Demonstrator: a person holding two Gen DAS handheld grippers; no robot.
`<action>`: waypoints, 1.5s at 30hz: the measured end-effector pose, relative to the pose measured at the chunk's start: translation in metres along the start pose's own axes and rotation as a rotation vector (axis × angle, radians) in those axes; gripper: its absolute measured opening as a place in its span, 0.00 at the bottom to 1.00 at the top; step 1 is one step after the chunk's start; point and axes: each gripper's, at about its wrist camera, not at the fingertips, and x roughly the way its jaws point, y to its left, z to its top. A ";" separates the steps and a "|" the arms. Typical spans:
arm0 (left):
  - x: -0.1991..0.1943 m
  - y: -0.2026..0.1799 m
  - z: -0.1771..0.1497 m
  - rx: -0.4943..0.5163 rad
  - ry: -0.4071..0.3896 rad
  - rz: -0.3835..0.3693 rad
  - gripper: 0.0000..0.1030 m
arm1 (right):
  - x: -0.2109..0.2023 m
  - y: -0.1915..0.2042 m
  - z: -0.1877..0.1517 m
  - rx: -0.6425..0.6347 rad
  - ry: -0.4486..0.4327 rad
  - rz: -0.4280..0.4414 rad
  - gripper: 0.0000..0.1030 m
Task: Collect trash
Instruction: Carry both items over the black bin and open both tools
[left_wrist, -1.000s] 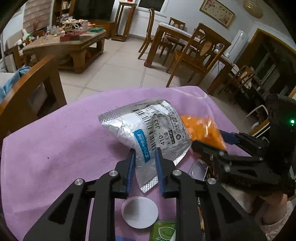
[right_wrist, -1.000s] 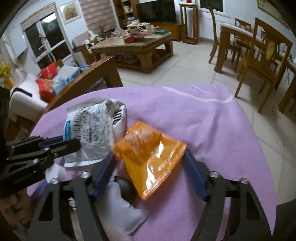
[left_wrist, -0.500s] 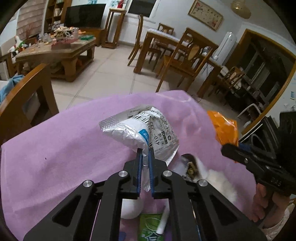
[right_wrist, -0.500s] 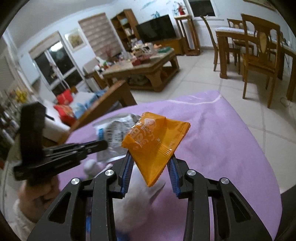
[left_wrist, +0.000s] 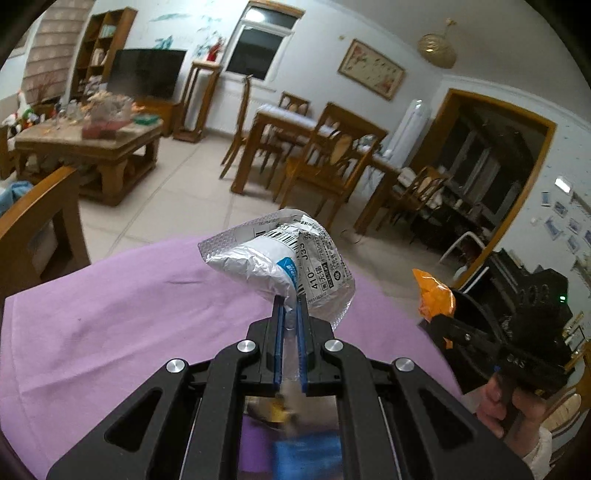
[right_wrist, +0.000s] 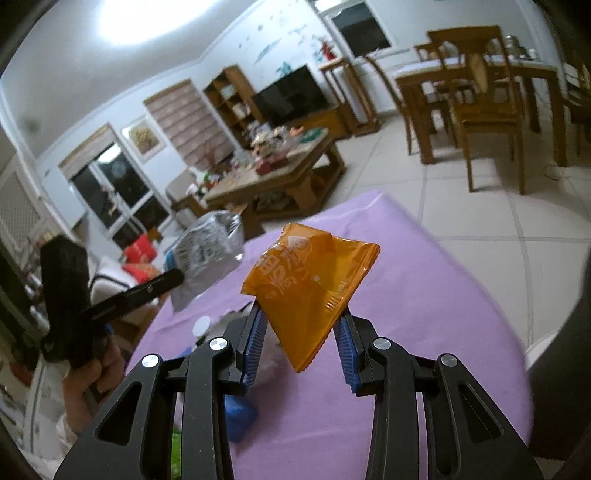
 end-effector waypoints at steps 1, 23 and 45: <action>-0.001 -0.007 0.000 0.007 -0.005 -0.013 0.06 | -0.012 -0.005 0.001 0.004 -0.022 -0.008 0.35; 0.077 -0.227 -0.036 0.256 0.088 -0.318 0.06 | -0.258 -0.183 -0.047 0.196 -0.351 -0.291 0.35; 0.157 -0.303 -0.091 0.345 0.271 -0.338 0.07 | -0.267 -0.267 -0.085 0.326 -0.332 -0.345 0.35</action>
